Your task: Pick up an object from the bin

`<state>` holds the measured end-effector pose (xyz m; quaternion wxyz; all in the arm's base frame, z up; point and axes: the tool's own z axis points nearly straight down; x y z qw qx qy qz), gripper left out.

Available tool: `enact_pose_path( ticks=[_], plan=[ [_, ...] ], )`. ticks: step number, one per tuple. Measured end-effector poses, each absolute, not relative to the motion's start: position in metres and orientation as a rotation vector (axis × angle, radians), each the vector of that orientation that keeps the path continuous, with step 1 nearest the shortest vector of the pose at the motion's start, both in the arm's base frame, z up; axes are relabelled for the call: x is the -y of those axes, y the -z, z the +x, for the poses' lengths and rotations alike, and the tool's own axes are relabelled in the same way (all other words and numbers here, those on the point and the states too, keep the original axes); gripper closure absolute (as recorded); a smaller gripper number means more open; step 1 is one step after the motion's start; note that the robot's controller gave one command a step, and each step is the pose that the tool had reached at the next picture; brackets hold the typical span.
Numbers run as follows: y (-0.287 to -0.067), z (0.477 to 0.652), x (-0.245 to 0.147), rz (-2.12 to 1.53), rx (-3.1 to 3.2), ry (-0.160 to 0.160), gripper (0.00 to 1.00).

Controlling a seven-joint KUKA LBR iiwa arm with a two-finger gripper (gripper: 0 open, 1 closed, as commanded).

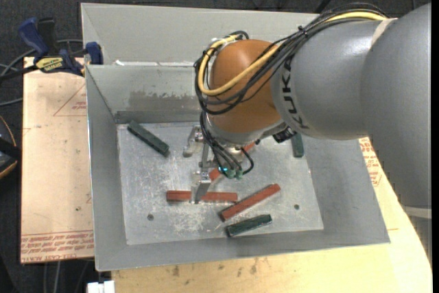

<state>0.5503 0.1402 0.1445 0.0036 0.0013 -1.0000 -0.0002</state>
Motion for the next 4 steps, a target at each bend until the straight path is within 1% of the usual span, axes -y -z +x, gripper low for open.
enact_pose_path(
  ticks=[1, 2, 3, 4],
  plan=[
    [-0.148, 0.552, -0.14, 0.001, 3.141, 0.002, 0.0],
    [-0.078, 0.547, -0.128, 0.14, 3.153, 0.009, 1.0],
    [-0.078, 0.547, -0.128, 0.139, 3.153, 0.009, 1.0],
    [-0.27, 0.552, -0.127, 0.127, 3.139, 0.001, 1.0]
  ],
)
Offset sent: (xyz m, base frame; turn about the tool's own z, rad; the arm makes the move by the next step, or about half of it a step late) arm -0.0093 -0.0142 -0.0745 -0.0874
